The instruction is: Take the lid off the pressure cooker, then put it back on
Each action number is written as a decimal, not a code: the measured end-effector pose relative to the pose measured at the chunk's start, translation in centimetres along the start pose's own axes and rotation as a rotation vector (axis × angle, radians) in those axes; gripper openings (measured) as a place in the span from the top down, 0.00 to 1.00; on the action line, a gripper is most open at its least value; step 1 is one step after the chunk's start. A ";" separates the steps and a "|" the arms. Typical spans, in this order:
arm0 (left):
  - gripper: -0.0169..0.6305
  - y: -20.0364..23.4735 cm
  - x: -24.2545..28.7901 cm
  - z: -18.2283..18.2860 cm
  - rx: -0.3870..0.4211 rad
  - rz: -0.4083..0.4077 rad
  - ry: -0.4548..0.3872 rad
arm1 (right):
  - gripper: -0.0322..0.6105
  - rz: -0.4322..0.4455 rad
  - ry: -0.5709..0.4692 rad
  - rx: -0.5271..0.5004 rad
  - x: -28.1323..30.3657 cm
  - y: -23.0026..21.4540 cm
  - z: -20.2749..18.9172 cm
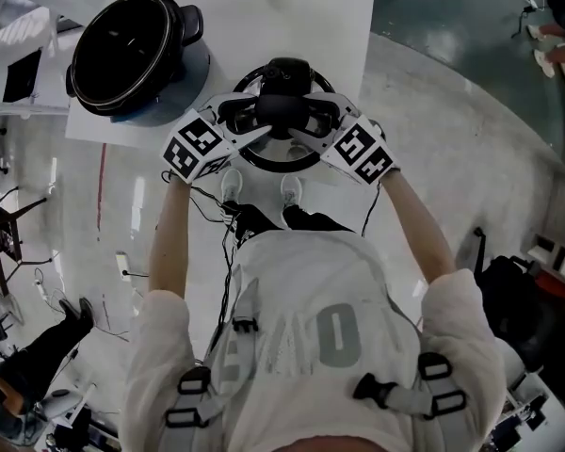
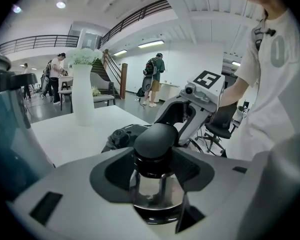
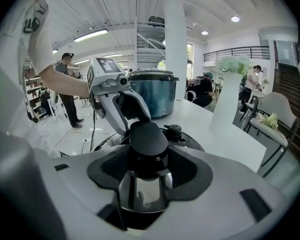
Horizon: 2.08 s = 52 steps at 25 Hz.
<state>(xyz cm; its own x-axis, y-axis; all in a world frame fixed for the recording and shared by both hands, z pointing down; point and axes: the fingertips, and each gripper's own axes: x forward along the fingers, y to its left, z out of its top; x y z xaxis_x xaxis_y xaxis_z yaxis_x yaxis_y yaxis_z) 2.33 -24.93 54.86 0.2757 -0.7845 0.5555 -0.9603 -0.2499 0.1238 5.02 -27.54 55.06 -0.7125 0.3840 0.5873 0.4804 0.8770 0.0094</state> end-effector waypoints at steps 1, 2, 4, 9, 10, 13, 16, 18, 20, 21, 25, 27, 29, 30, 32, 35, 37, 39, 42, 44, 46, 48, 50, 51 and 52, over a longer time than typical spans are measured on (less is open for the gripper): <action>0.62 -0.1 0.1 -0.2 0.003 0.003 0.001 | 0.58 -0.003 0.010 -0.009 0.1 0.1 -0.3; 0.62 -0.1 0.2 -0.3 0.004 0.003 0.003 | 0.57 -0.005 0.019 -0.016 0.2 0.1 -0.6; 0.62 -0.3 0.4 -0.4 0.002 -0.005 0.004 | 0.57 -0.010 0.032 -0.018 0.2 0.2 -1.1; 0.62 -0.5 0.5 -0.3 -0.017 -0.011 -0.017 | 0.57 -0.011 0.037 -0.005 0.2 0.4 -1.5; 0.62 -0.5 0.5 -0.3 -0.015 -0.009 -0.020 | 0.57 -0.008 0.039 -0.005 0.2 0.4 -1.5; 0.62 -0.5 0.5 -0.1 -0.011 0.005 -0.024 | 0.56 0.000 0.053 0.008 0.2 0.3 -1.4; 0.62 0.4 -0.8 1.5 -0.036 0.061 -0.091 | 0.55 -0.023 0.026 0.022 -0.1 0.1 -0.3; 0.61 1.0 -2.3 3.6 -0.034 0.115 -0.152 | 0.53 -0.050 -0.030 0.049 -1.0 -0.4 1.3; 0.60 1.5 -3.9 5.8 -0.006 0.171 -0.195 | 0.51 -0.082 -0.101 0.078 -2.3 -1.2 3.4; 0.60 1.7 -4.7 6.8 0.009 0.209 -0.217 | 0.51 -0.108 -0.142 0.089 -3.1 -1.8 4.6; 0.60 2.8 -8.9 10.4 0.009 0.470 -0.368 | 0.53 -0.263 -0.295 0.128 -6.6 -4.0 8.6; 0.60 2.5 -11.2 11.5 -0.017 0.588 -0.474 | 0.53 -0.323 -0.355 0.164 -8.2 -4.3 9.5; 0.60 1.4 -13.0 12.4 -0.040 0.667 -0.576 | 0.53 -0.350 -0.414 0.200 -9.7 -3.9 9.7; 0.60 0.7 -13.7 12.7 -0.040 0.699 -0.617 | 0.53 -0.361 -0.437 0.216 -10.4 -3.6 9.6; 0.60 -0.7 -14.9 13.0 -0.009 0.754 -0.661 | 0.52 -0.389 -0.469 0.248 -11.7 -3.0 9.1; 0.60 -1.8 -16.1 12.6 0.033 0.826 -0.668 | 0.52 -0.441 -0.500 0.270 -13.3 -2.4 8.2; 0.60 -1.8 -16.9 12.1 0.005 0.853 -0.690 | 0.53 -0.469 -0.506 0.268 -13.9 -2.3 7.8; 0.60 -1.5 -17.2 11.5 -0.018 0.858 -0.695 | 0.54 -0.472 -0.506 0.270 -14.1 -2.1 7.4; 0.60 -1.4 -16.5 11.1 0.007 0.835 -0.653 | 0.53 -0.445 -0.490 0.256 -13.9 -1.8 7.3; 0.60 -1.1 -15.4 10.9 0.059 0.790 -0.594 | 0.52 -0.413 -0.471 0.224 -13.4 -1.7 7.6; 0.60 -0.6 -13.6 10.2 0.107 0.706 -0.509 | 0.49 -0.367 -0.430 0.170 -12.5 -1.5 7.5; 0.60 -0.3 -11.1 8.8 0.137 0.584 -0.410 | 0.47 -0.314 -0.353 0.096 -11.1 -1.3 6.8; 0.58 -0.5 -8.3 6.8 0.181 0.441 -0.285 | 0.47 -0.254 -0.265 0.028 -9.5 -1.0 5.8; 0.57 -0.7 -7.0 6.0 0.214 0.372 -0.222 | 0.47 -0.218 -0.220 -0.002 -8.6 -0.7 5.3; 0.56 -0.9 -5.7 5.1 0.248 0.307 -0.161 | 0.47 -0.179 -0.171 -0.033 -7.7 -0.4 4.6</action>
<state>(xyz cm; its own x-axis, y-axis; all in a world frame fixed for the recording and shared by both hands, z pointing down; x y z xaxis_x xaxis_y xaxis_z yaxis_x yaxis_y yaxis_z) 1.87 -23.15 47.35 0.0001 -0.9175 0.3978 -0.9651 -0.1043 -0.2404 7.96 -29.53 46.85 -0.8629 0.2687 0.4280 0.3527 0.9268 0.1292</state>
